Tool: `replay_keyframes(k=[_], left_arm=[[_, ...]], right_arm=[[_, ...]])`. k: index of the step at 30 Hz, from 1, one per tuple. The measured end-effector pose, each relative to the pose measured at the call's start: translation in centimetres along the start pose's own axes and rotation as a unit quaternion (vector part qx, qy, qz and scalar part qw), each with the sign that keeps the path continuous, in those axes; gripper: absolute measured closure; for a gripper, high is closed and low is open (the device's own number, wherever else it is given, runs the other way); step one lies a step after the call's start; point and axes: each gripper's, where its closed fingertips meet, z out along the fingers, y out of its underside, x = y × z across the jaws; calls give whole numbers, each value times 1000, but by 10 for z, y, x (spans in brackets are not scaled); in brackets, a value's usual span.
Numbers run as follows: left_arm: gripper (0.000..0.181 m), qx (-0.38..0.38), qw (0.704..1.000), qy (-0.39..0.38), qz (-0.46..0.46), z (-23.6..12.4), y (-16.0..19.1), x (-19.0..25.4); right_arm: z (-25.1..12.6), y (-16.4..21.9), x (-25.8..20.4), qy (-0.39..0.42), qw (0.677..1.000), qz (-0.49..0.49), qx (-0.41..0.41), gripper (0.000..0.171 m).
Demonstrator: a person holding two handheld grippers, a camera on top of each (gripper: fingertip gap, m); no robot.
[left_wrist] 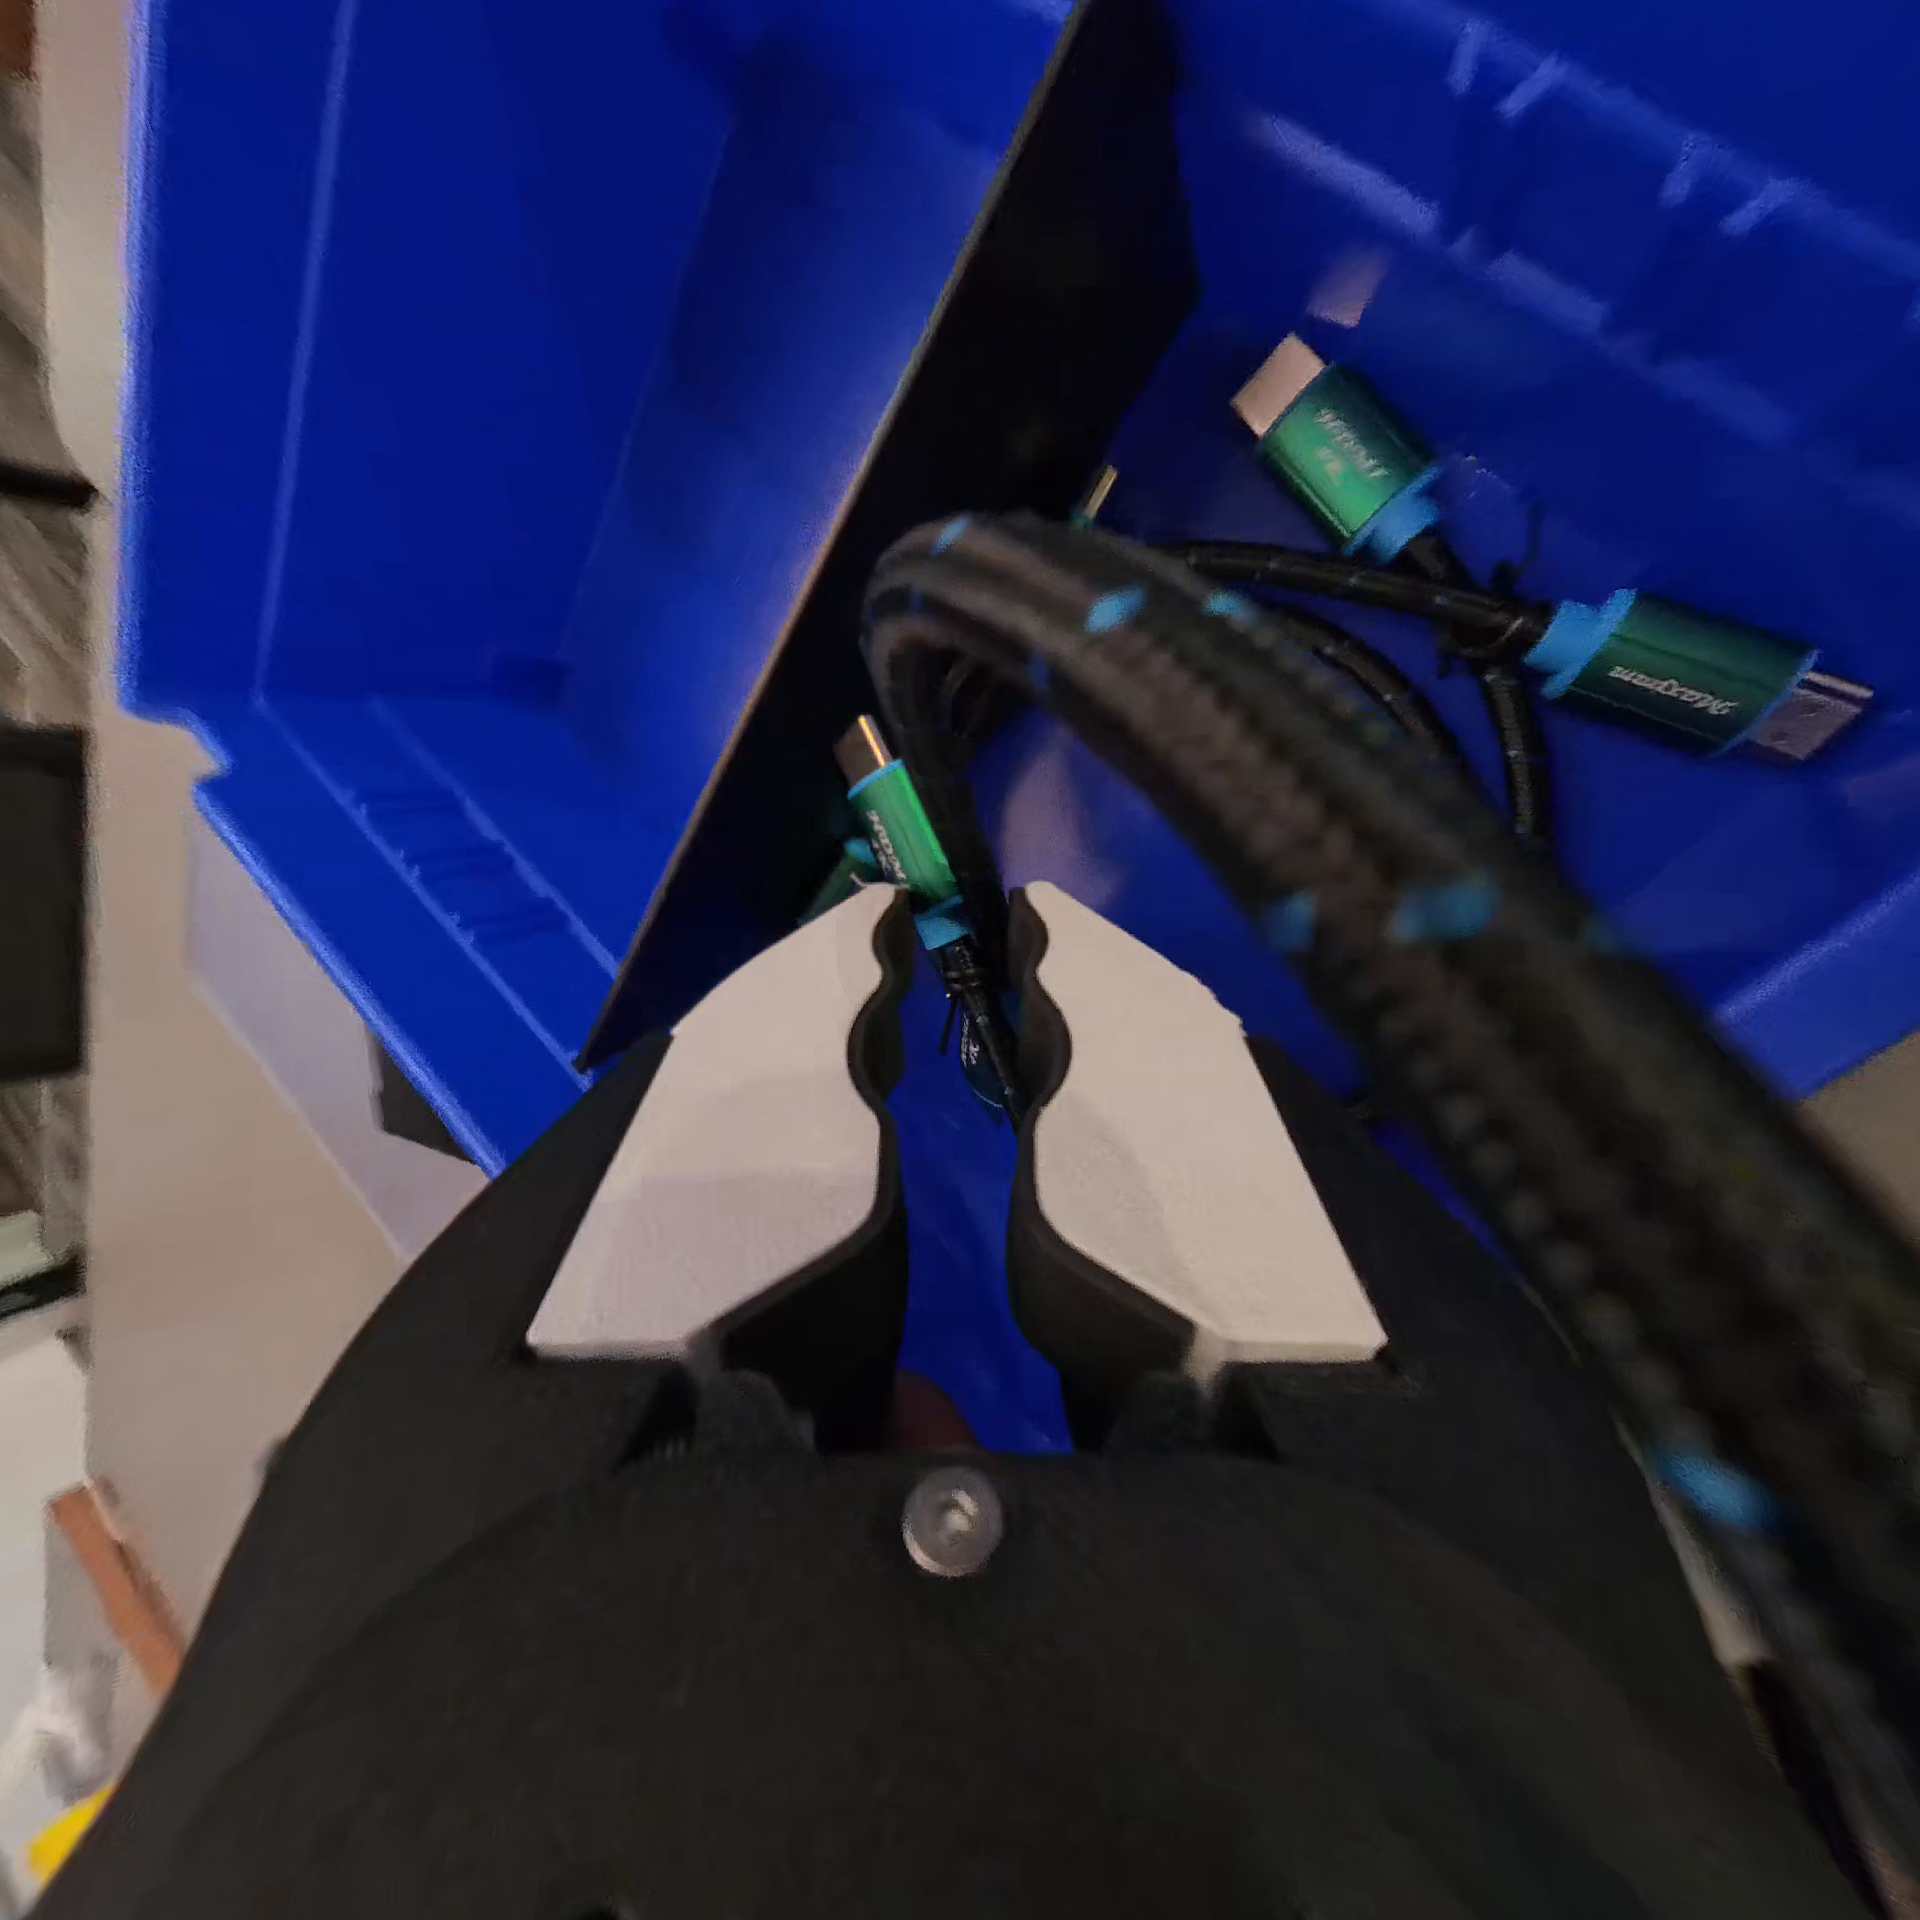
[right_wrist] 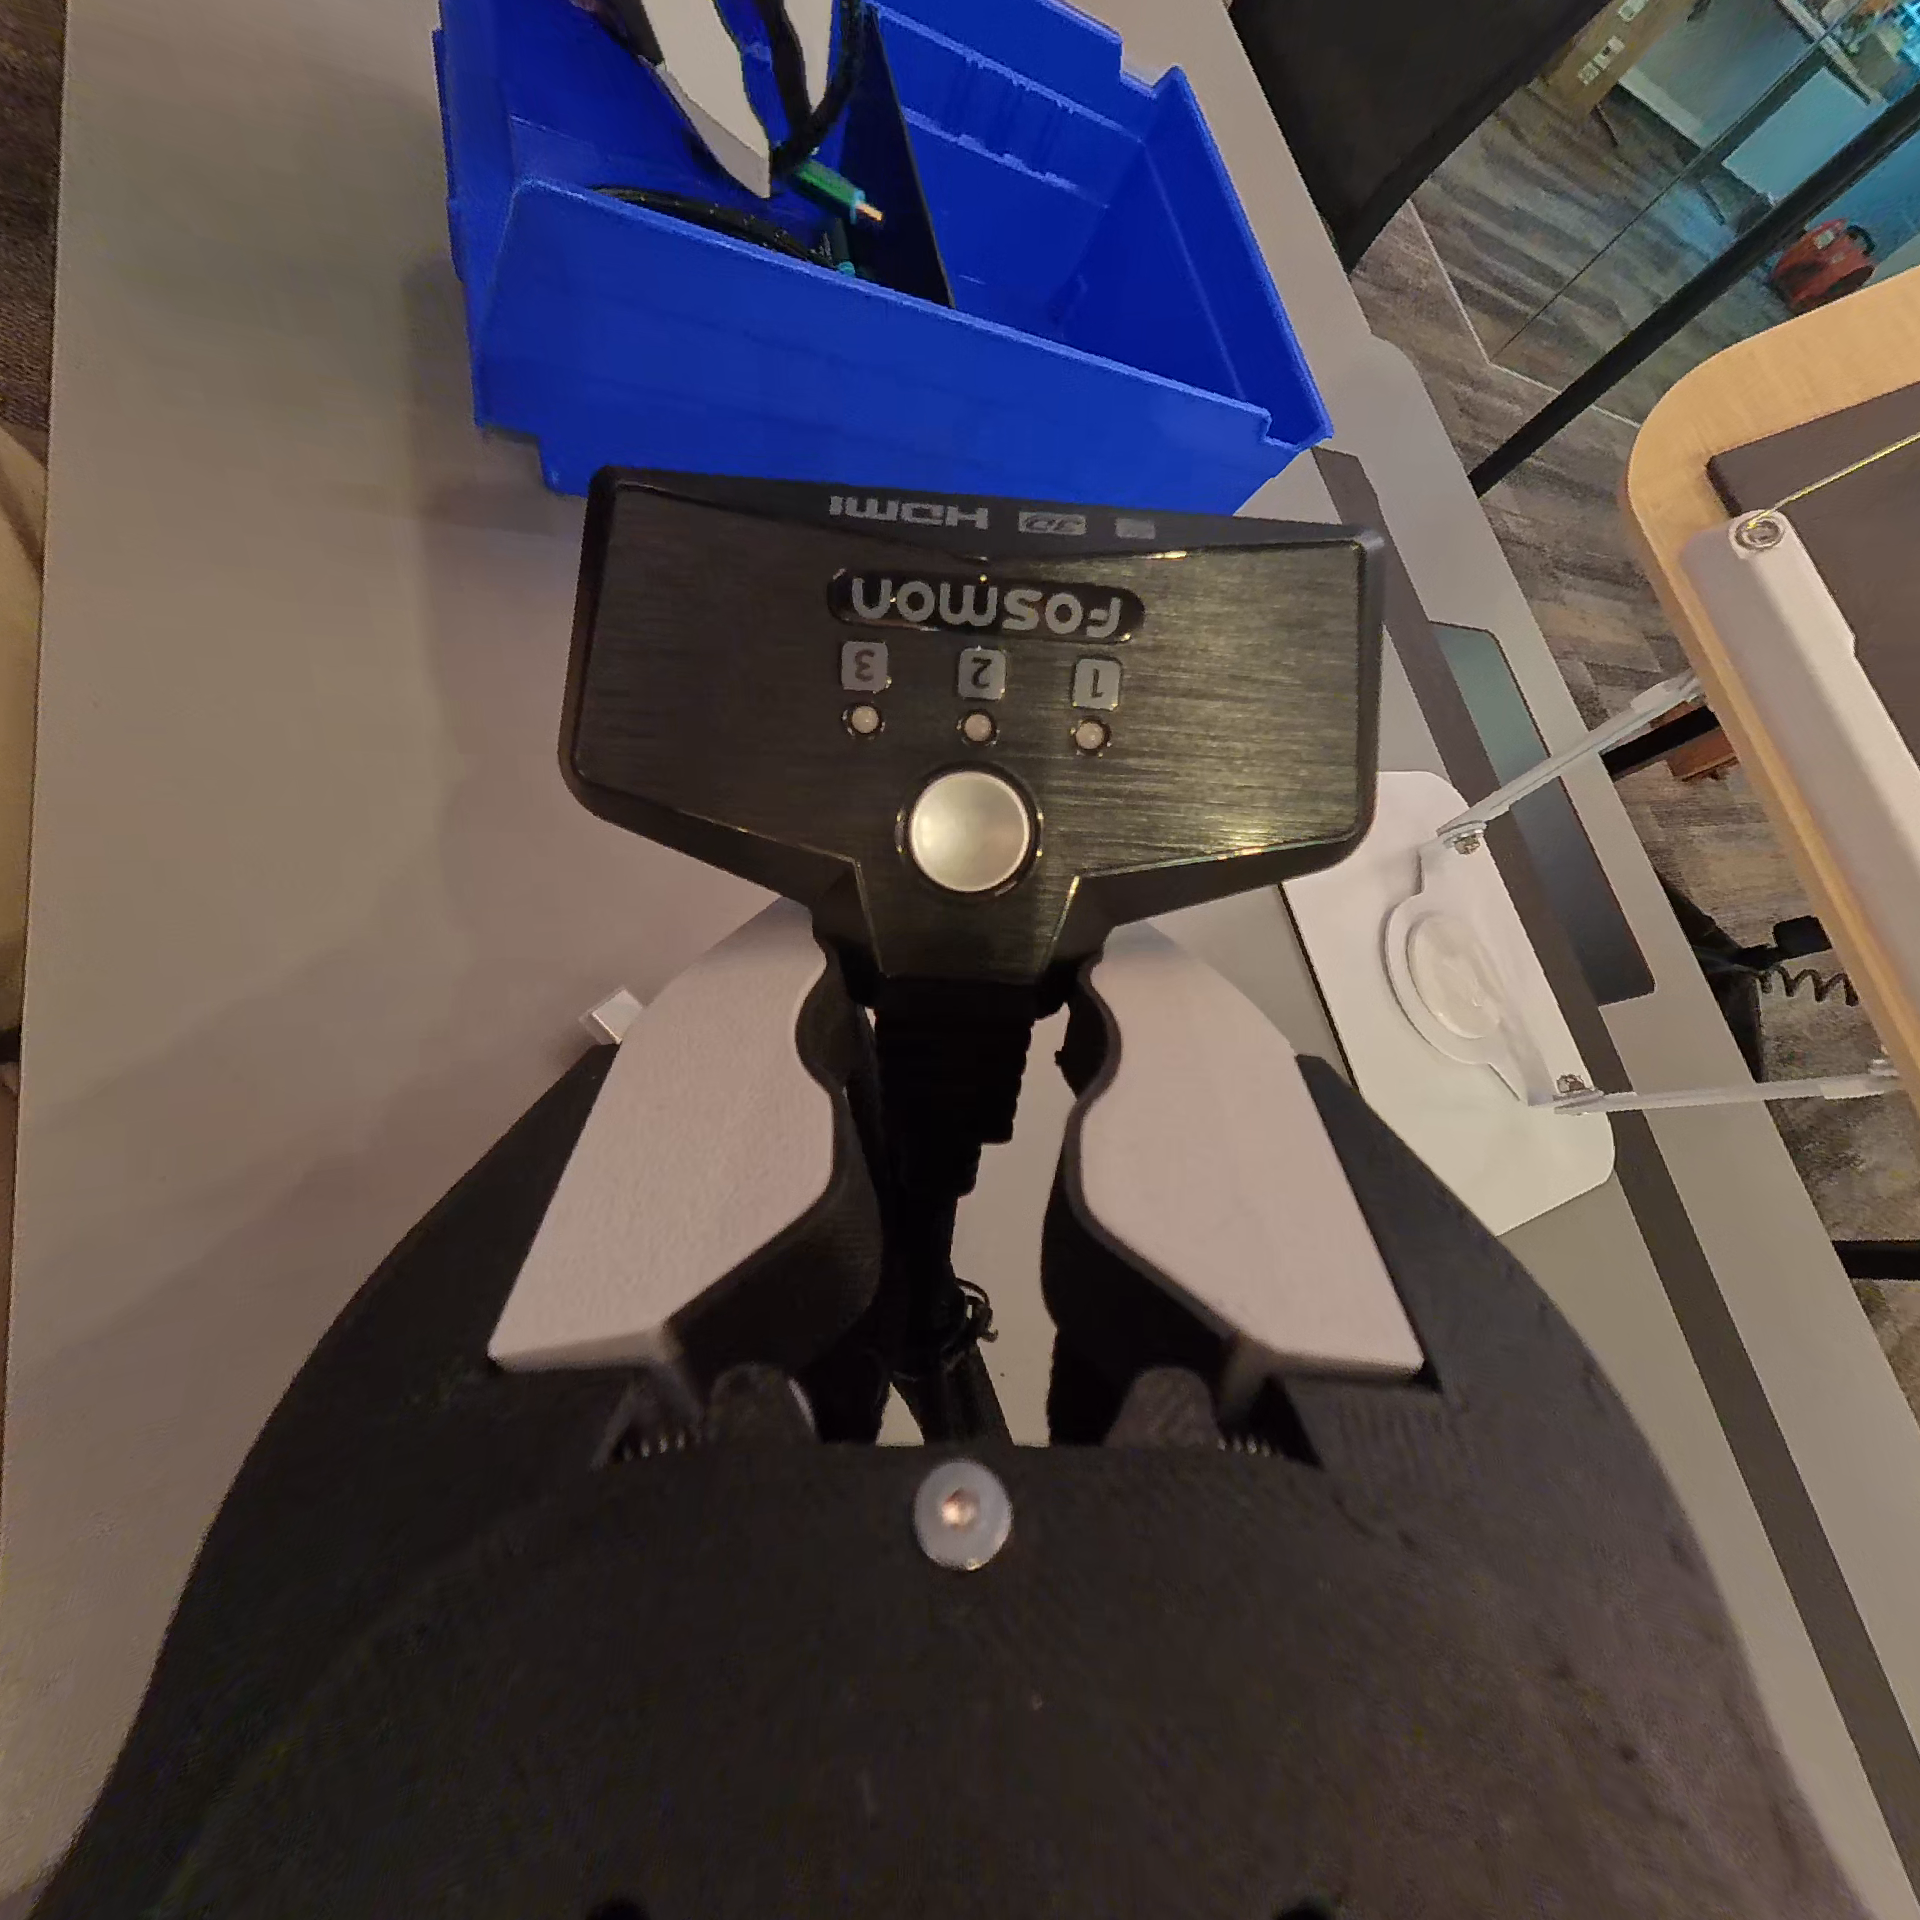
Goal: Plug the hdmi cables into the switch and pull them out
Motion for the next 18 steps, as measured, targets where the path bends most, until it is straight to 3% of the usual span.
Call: replay_keyframes(k=[4, 11, 18], left_arm=[[165, 21, 997, -48, 51, -10, -14, -9], [174, 114, 979, -114, 123, -66, -65, -16], [174, 169, 949, -160, 211, -107, -126, 12]], right_arm=[[-1, 0, 1, 2, 1000, -1, 1, 136], [-2, -2, -2, -6, 1000, -12, 9, 136], [-2, -1, -7, -27, 999, -16, 11, 135]])
